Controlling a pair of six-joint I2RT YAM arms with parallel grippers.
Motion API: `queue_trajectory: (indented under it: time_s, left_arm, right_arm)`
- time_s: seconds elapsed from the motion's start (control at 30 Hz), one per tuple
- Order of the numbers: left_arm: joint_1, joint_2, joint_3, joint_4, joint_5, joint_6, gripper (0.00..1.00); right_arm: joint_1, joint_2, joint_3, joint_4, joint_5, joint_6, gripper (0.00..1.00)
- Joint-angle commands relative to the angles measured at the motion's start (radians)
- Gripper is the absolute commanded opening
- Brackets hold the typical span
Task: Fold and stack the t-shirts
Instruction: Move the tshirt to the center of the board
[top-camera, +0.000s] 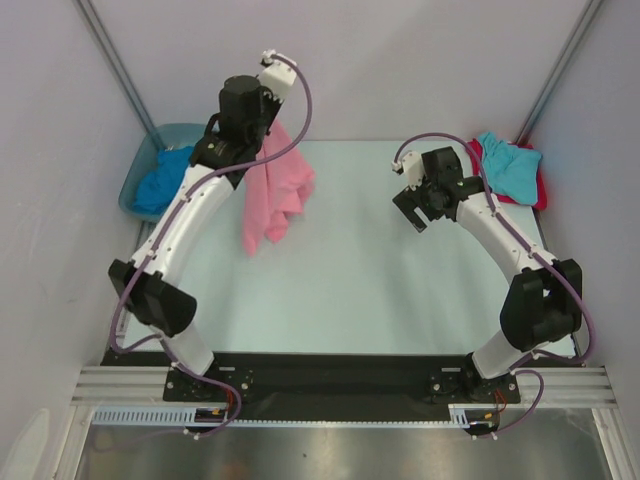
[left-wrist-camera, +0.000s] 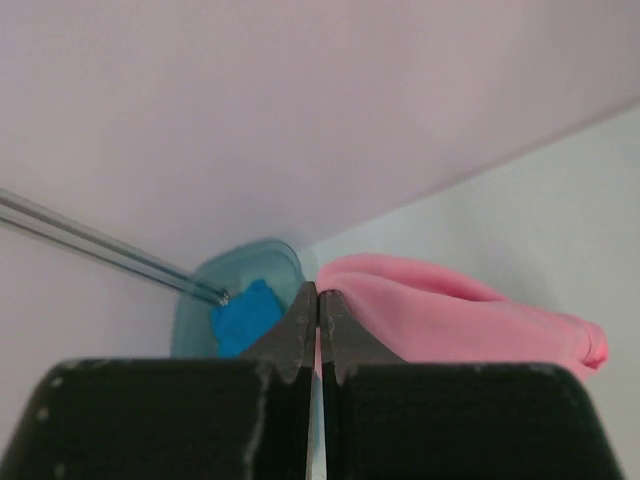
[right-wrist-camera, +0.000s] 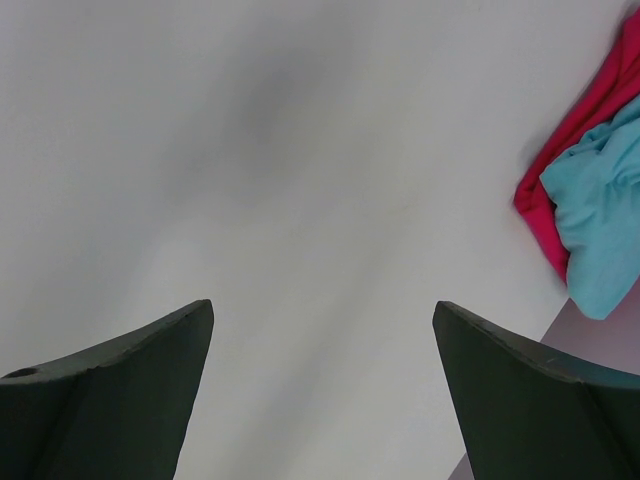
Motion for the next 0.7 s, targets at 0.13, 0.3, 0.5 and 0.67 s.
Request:
queue_trajectory:
  time_s: [0.13,0.3,0.5,0.67]
  left_arm:
    - [-0.106,0.134,0.26,0.218,-0.282,0.107,0.0]
    - [-0.134,0.085,0.166,0.181,-0.197,0.11,0.0]
    - [-0.149,0.102,0.179,-0.119,-0.171,0.147,0.0]
    - [-0.129,0.094,0.074,-0.473,-0.038,0.161,0.01]
  right_arm:
    - [0.008,-0.014,0.001,0.032,0.013,0.013,1.0]
    - [0.008,-0.029,-0.021,0.035,0.014,0.01,1.0]
    - [0.007,-0.029,-0.018,0.03,0.014,0.004,1.0]
    - [0.008,-0.023,-0.009,0.03,0.007,0.003,1.0]
